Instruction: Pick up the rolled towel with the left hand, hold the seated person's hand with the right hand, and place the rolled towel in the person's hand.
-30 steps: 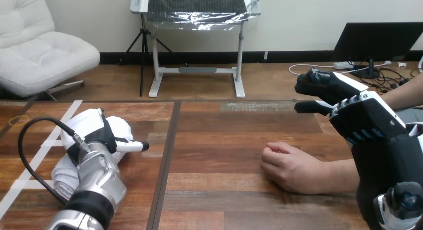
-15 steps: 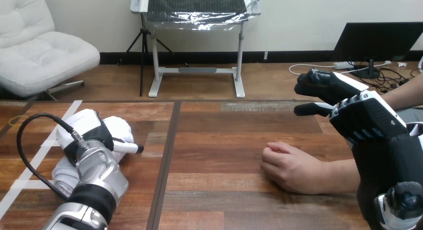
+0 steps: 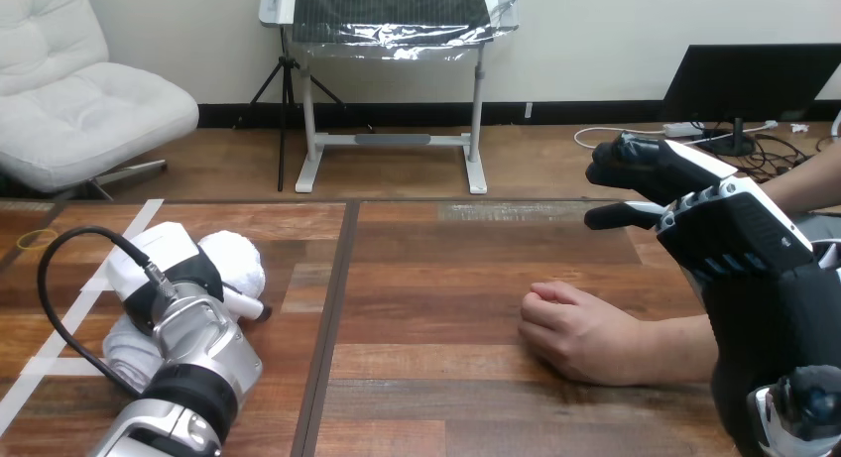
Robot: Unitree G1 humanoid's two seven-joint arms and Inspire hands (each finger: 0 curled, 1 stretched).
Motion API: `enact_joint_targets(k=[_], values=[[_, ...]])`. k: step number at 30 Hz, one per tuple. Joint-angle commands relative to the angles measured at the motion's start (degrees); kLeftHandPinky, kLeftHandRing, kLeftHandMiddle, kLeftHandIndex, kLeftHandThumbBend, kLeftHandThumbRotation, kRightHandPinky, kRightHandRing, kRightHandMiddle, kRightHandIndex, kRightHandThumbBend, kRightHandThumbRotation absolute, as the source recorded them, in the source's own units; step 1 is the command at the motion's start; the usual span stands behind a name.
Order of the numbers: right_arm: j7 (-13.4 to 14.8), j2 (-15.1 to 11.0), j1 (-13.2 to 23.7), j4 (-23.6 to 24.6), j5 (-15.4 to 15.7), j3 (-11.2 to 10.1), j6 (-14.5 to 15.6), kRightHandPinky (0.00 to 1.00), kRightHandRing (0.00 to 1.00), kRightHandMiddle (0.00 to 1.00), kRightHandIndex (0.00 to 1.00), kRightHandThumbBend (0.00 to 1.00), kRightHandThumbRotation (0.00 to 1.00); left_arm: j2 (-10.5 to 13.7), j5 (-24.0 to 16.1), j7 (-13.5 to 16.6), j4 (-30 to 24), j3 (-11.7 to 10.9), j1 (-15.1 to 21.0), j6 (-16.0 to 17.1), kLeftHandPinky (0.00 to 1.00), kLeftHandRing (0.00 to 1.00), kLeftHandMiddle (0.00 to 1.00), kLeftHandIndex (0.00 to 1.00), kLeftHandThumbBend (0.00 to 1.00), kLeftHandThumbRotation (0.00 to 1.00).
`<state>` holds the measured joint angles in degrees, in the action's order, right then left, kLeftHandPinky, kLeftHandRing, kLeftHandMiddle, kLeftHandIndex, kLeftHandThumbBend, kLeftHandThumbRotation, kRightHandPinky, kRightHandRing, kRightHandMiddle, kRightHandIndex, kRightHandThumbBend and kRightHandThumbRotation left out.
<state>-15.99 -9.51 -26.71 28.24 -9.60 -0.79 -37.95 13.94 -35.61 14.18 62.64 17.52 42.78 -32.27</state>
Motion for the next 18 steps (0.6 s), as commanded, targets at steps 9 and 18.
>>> enact_joint_targets(k=[9, 18], values=[[-0.2, -0.6, 2.9, 0.7, -1.0, -0.6, -0.9, 0.65, 0.78, 0.80, 0.77, 0.92, 1.00, -0.7, -1.1, 3.8, 2.0, 2.0, 5.5, -2.1, 0.45, 0.69, 0.78, 0.82, 0.90, 0.21], [-0.2, -0.6, 3.0, 0.6, -1.1, -0.6, -0.9, 0.64, 0.78, 0.80, 0.77, 0.92, 1.00, -0.7, -0.3, 3.1, 2.1, 2.1, 5.8, -3.2, 0.28, 0.51, 0.63, 0.67, 0.84, 0.12]])
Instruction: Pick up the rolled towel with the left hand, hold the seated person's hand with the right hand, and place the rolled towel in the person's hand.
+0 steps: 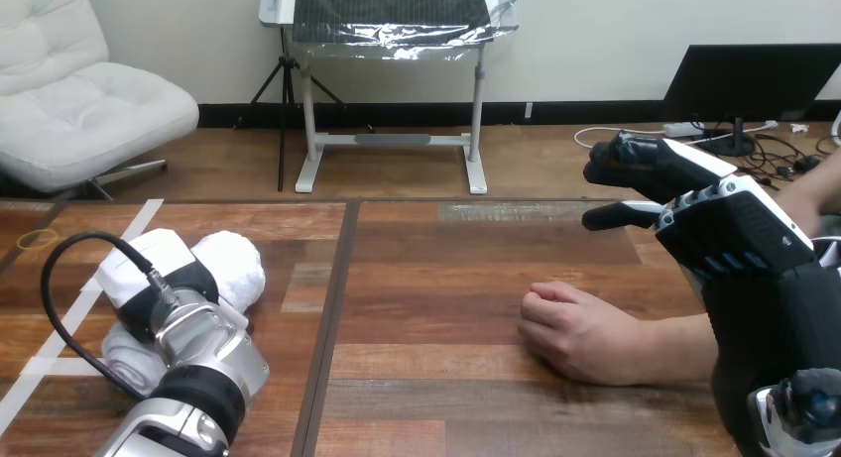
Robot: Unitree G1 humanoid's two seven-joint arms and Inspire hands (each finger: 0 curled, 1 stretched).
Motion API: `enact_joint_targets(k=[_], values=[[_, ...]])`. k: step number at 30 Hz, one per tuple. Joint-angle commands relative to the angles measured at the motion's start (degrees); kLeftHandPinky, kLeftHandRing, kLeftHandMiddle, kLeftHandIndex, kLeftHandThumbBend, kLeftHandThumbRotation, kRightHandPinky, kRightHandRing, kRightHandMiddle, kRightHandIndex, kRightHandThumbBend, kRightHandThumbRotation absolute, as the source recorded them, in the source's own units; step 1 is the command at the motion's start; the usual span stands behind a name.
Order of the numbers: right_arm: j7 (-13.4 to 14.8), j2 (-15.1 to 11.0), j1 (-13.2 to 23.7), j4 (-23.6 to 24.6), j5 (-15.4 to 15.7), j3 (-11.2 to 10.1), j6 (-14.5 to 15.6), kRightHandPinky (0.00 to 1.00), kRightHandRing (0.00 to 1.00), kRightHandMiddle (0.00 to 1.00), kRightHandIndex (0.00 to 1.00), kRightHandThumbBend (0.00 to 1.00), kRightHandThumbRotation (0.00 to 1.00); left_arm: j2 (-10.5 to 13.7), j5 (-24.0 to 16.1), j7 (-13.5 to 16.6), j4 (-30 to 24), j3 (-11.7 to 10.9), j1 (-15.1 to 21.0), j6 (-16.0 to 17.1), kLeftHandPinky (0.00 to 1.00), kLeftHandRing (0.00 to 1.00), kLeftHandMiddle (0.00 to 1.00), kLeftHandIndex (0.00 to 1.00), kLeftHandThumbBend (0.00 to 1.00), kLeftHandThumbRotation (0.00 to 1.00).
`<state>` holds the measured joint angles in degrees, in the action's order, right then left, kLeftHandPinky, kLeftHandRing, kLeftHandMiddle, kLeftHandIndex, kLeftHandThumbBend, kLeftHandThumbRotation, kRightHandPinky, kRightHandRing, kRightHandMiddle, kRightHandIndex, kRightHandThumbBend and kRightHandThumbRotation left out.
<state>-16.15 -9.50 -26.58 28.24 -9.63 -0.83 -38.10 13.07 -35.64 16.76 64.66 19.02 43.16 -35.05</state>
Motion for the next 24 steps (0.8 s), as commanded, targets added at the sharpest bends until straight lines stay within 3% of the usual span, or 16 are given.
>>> enact_joint_targets(k=[1, 8, 12, 15, 24], values=[[0.0, -0.6, 2.8, 0.7, -1.0, -0.6, -0.7, 0.64, 0.78, 0.80, 0.77, 0.92, 1.00, 0.3, -0.3, 0.4, 0.2, 0.8, 5.4, -0.4, 0.28, 0.50, 0.62, 0.66, 0.83, 0.11], [-0.1, -0.6, 3.0, 0.5, -0.8, -0.6, -1.0, 0.64, 0.78, 0.80, 0.77, 0.92, 1.00, 0.7, -0.7, -2.8, 0.8, 2.2, 5.8, -0.5, 0.25, 0.42, 0.56, 0.63, 0.78, 0.10], [-0.3, -0.6, 3.1, 0.2, -1.2, -0.5, -1.3, 0.65, 0.78, 0.80, 0.77, 0.92, 1.00, 0.9, 0.4, -2.5, 0.4, 1.1, 5.5, 0.7, 0.24, 0.39, 0.55, 0.65, 0.76, 0.08], [-0.3, -0.6, 3.0, 0.3, -1.4, -0.4, -1.3, 0.65, 0.78, 0.80, 0.77, 0.91, 1.00, 1.2, 0.8, -2.5, 0.1, 0.7, 5.2, 1.6, 0.20, 0.33, 0.50, 0.69, 0.76, 0.04], [-0.3, -0.5, 2.7, 0.6, -1.4, -0.4, -0.8, 0.65, 0.78, 0.80, 0.77, 0.91, 1.00, 1.4, 1.8, -3.6, -0.6, 0.6, 5.0, 2.2, 0.11, 0.20, 0.33, 0.65, 0.76, 0.00]])
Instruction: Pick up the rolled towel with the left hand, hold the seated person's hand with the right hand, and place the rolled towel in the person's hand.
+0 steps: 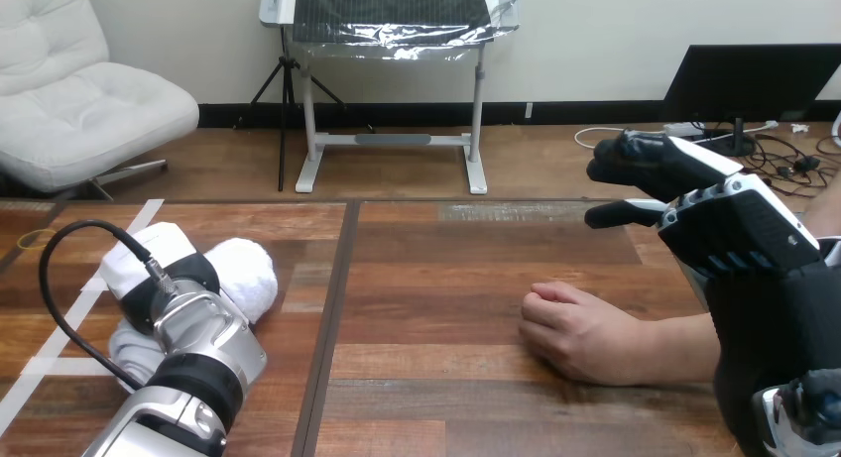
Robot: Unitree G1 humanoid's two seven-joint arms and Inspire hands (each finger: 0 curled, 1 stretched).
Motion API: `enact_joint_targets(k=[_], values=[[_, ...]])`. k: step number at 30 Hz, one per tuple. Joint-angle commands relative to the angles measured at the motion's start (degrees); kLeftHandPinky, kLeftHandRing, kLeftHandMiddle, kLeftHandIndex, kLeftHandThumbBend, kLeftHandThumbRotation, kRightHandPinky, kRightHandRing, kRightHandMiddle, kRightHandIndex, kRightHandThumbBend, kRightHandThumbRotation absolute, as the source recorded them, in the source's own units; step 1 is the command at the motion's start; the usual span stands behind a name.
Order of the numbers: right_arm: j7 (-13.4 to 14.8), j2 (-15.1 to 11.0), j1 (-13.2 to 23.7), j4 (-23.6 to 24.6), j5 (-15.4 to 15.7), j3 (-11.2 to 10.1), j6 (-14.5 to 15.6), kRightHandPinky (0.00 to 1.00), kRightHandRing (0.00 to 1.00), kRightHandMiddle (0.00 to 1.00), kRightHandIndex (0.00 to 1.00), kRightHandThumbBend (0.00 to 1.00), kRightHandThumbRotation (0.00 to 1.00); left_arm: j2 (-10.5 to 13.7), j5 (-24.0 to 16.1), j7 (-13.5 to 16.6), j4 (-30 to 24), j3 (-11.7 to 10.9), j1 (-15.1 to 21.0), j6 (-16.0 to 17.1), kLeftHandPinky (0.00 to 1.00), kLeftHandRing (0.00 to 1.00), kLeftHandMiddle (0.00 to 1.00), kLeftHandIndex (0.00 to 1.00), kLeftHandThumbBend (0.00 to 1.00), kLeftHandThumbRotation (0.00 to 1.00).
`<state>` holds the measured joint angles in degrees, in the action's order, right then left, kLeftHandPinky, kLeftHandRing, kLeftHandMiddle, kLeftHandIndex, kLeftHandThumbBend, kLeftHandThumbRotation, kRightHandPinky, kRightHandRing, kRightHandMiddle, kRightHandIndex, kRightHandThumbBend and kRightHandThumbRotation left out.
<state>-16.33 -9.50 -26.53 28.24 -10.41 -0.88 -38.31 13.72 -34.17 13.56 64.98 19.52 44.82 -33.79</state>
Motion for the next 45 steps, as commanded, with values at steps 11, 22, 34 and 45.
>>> enact_joint_targets(k=[11, 22, 34, 45], values=[[0.0, -0.6, 2.8, 0.5, -0.2, -0.7, -1.0, 0.65, 0.79, 0.80, 0.77, 0.91, 1.00, 0.5, 2.2, 1.2, -0.6, -0.8, 3.0, 2.3, 0.15, 0.28, 0.43, 0.67, 0.79, 0.02], [0.0, -0.7, 2.4, 0.9, -0.6, -0.7, -0.4, 0.65, 0.79, 0.80, 0.77, 0.92, 1.00, 0.6, 3.4, 3.8, -1.1, -1.4, 2.1, 4.9, 0.27, 0.43, 0.56, 0.67, 0.80, 0.06], [-0.1, -0.7, 2.5, 0.8, -0.5, -0.7, -0.5, 0.64, 0.79, 0.80, 0.77, 0.91, 1.00, 0.8, 4.3, 5.0, -2.6, -1.8, 1.5, 6.9, 0.13, 0.24, 0.37, 0.59, 0.77, 0.01], [-0.1, -0.6, 2.4, 1.2, -0.6, -0.5, 0.0, 0.64, 0.79, 0.80, 0.77, 0.92, 1.00, 1.4, 4.8, 7.9, -4.9, -3.2, -0.7, 11.7, 0.09, 0.18, 0.28, 0.57, 0.73, 0.00]])
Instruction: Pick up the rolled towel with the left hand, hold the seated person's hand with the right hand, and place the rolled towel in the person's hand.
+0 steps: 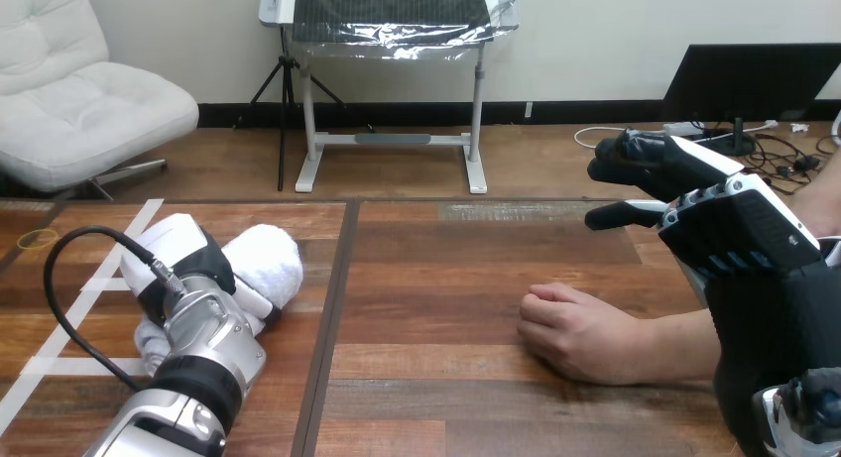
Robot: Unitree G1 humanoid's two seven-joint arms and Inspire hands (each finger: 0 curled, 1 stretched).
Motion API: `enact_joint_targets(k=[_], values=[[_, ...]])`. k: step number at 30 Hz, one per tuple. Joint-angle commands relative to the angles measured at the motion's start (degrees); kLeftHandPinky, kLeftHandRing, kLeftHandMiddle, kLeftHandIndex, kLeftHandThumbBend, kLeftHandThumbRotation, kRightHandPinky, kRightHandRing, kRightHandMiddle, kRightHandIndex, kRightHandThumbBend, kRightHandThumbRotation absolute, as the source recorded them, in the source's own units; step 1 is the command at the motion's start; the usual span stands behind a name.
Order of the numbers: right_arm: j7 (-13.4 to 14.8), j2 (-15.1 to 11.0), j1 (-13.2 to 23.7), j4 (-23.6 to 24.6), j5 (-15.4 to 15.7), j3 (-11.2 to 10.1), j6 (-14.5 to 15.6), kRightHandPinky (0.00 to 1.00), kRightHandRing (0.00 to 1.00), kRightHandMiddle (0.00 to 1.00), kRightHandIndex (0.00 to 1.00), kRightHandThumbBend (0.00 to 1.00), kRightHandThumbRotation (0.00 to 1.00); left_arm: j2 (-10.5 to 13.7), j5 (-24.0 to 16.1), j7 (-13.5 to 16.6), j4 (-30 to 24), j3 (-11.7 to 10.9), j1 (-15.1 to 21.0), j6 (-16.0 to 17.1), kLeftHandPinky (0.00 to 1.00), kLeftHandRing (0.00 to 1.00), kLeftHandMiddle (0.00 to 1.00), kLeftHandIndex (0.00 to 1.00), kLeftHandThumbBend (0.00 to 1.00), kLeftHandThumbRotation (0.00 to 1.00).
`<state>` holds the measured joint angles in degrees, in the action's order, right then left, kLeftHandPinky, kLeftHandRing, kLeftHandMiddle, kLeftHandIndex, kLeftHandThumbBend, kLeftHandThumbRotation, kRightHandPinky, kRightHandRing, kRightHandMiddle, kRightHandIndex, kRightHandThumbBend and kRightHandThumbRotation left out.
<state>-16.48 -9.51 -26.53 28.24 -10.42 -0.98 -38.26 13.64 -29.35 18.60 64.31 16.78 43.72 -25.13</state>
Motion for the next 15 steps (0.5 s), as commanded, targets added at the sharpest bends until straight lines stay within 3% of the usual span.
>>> enact_joint_targets(k=[1, 15], values=[[0.1, -0.6, 2.5, 1.1, -0.6, -0.4, -0.2, 0.64, 0.79, 0.80, 0.77, 0.92, 1.00, 1.5, 0.0, 3.2, -4.4, -0.6, 0.3, 3.3, 0.10, 0.18, 0.29, 0.57, 0.73, 0.00], [0.5, -0.1, 2.2, 1.1, 0.4, -0.4, -0.1, 0.65, 0.79, 0.80, 0.77, 0.92, 1.00, 1.6, 1.0, 5.1, -8.0, -2.9, -2.1, 6.7, 0.13, 0.21, 0.31, 0.48, 0.73, 0.00]])
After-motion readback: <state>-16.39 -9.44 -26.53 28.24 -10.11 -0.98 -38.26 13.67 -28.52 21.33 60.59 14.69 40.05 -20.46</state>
